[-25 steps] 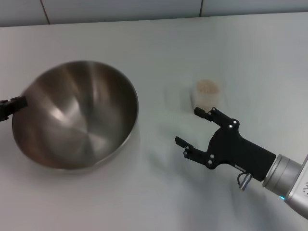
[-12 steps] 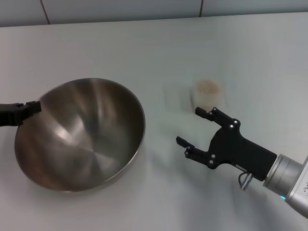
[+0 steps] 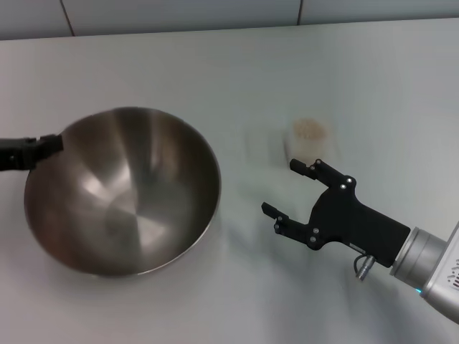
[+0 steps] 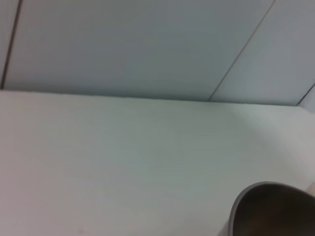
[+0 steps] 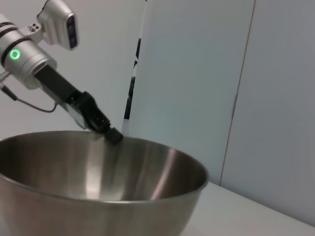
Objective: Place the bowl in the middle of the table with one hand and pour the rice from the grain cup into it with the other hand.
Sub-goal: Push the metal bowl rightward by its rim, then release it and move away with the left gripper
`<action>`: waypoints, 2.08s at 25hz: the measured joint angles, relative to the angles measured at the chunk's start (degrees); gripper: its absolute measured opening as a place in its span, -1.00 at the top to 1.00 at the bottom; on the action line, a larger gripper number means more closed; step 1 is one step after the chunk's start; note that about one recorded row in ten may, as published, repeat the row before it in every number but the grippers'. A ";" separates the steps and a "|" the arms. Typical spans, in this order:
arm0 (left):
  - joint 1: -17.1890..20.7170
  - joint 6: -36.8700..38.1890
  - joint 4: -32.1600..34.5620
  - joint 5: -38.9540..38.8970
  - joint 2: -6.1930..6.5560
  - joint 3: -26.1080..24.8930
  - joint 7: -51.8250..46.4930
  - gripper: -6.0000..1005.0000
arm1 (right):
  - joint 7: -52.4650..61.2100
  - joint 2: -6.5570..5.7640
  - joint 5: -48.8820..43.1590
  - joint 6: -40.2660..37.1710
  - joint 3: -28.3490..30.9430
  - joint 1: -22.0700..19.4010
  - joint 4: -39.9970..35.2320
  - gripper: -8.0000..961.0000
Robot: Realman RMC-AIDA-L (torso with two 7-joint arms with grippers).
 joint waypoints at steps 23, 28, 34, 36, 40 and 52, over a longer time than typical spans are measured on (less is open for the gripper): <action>-9.54 -2.70 4.56 0.20 -0.03 7.74 -4.99 0.91 | 0.00 0.00 0.01 -0.10 0.01 -0.20 0.12 -0.66; -10.18 -5.40 4.46 0.20 -0.05 9.78 -5.03 0.91 | 0.00 0.00 -0.06 -0.27 0.01 -0.40 0.22 -0.66; -11.98 -7.52 2.43 0.19 -0.12 11.56 -4.90 0.91 | 0.00 0.08 -0.17 -0.39 0.01 -1.09 0.21 -0.66; -12.84 -7.91 1.14 0.20 -0.12 11.57 -4.58 0.91 | 0.00 0.09 -0.18 -0.40 -0.01 -1.27 0.21 -0.66; -14.06 -9.66 -1.21 0.19 -0.12 11.87 -3.83 0.91 | 0.00 0.09 -0.18 -0.43 -0.11 -1.49 0.21 -0.66; -14.07 -13.42 -5.52 -0.02 -0.08 12.30 -1.67 0.91 | 0.00 0.09 -0.12 -0.44 0.02 -1.63 0.21 -0.66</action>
